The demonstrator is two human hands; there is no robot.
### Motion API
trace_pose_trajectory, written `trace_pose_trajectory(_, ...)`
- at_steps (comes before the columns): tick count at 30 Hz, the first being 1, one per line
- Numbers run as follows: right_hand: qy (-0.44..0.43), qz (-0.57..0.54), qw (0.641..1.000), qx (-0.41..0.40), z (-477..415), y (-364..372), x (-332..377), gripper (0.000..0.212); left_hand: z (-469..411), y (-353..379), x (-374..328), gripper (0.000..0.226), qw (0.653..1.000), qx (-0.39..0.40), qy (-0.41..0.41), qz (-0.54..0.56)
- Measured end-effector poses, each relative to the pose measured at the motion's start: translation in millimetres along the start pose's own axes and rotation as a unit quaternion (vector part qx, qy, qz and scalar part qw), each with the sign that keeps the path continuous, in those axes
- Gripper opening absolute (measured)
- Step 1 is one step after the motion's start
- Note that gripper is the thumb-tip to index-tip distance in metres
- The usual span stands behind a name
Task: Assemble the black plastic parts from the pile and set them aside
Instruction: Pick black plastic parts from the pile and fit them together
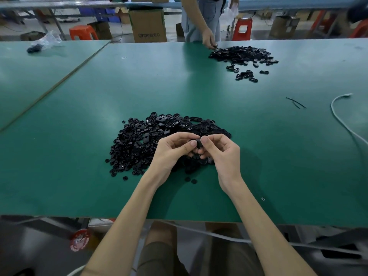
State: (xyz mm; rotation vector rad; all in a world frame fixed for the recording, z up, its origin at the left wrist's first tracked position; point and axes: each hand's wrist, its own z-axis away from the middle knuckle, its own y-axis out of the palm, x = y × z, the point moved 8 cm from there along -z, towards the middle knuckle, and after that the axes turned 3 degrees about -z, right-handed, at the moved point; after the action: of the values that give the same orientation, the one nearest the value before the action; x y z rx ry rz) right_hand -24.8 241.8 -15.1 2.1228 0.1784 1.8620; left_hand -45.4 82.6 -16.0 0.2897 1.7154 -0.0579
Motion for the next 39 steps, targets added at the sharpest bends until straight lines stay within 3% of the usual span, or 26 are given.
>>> trace_pose_trajectory(14,-0.017,0.022,1.000,0.013,-3,-1,-4,0.008,-1,0,2,0.026,1.000,0.006,0.000,-0.020)
trace_pose_trajectory(24,-0.021,0.032,0.999,0.033,-5,2,-10,0.009,-1,-8,4,0.026,0.999,-0.050,-0.005,0.001)
trace_pose_trajectory(31,-0.024,0.046,0.997,0.050,-5,3,-10,0.006,0,-8,2,0.016,0.999,-0.053,0.002,0.000)
trace_pose_trajectory(39,-0.040,0.067,0.996,0.044,-6,4,-10,0.004,0,-9,4,0.032,0.999,-0.053,-0.002,0.000)
